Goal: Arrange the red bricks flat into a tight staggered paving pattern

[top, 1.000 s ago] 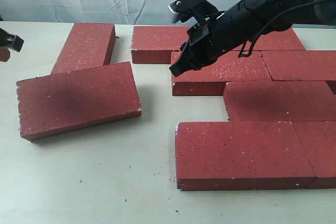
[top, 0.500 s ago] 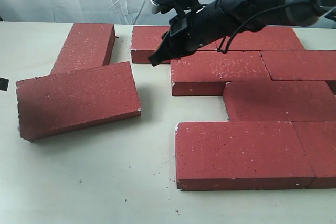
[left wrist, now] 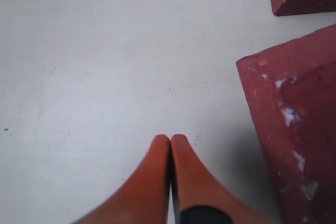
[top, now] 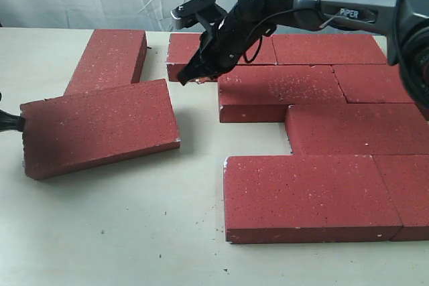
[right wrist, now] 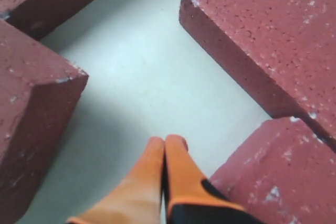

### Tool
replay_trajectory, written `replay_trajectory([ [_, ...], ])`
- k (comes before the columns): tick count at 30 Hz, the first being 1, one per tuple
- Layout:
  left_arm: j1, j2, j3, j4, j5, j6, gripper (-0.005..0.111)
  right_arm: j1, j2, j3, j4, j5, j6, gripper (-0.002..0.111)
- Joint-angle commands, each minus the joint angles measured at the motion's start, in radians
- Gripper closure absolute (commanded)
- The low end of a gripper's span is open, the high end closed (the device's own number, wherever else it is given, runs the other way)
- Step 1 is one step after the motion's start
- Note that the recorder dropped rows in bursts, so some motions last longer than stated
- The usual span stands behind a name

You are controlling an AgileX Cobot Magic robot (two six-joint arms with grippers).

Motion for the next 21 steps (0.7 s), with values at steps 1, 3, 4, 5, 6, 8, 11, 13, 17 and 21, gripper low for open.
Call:
replay_trajectory([
  [1,-0.003,0.037,-0.018,-0.067,0.011,0.064,0.106,0.021,0.050,-0.046,-0.012,0.004,0.014,0.109],
  [3,-0.018,0.051,-0.018,-0.132,0.011,0.125,0.106,0.024,0.073,-0.059,-0.010,-0.003,0.014,0.109],
  [4,-0.024,0.056,-0.018,-0.158,0.011,0.149,0.106,0.026,0.077,-0.059,-0.005,-0.011,0.014,0.109],
  [5,-0.032,0.057,-0.018,-0.186,0.007,0.176,0.106,0.026,0.084,-0.059,-0.003,-0.016,0.014,0.109],
  [6,-0.038,0.060,-0.020,-0.210,0.007,0.197,0.106,0.026,0.090,-0.059,-0.003,-0.015,0.014,0.109],
  [8,-0.048,0.061,-0.028,-0.241,0.022,0.224,0.106,0.026,0.096,-0.059,0.003,-0.007,0.014,0.109],
  [11,-0.060,0.061,-0.036,-0.251,0.053,0.234,0.106,0.026,0.096,-0.059,0.016,0.008,0.014,0.109],
  [13,-0.064,0.061,-0.038,-0.254,0.053,0.234,0.106,0.034,0.096,-0.059,0.033,0.015,0.014,0.109],
  [17,-0.070,0.061,-0.038,-0.258,0.047,0.234,0.106,0.057,0.096,-0.059,0.033,0.030,0.014,0.109],
  [21,-0.070,0.061,-0.038,-0.258,0.039,0.236,0.106,0.076,0.096,-0.059,0.033,0.041,0.014,0.109],
])
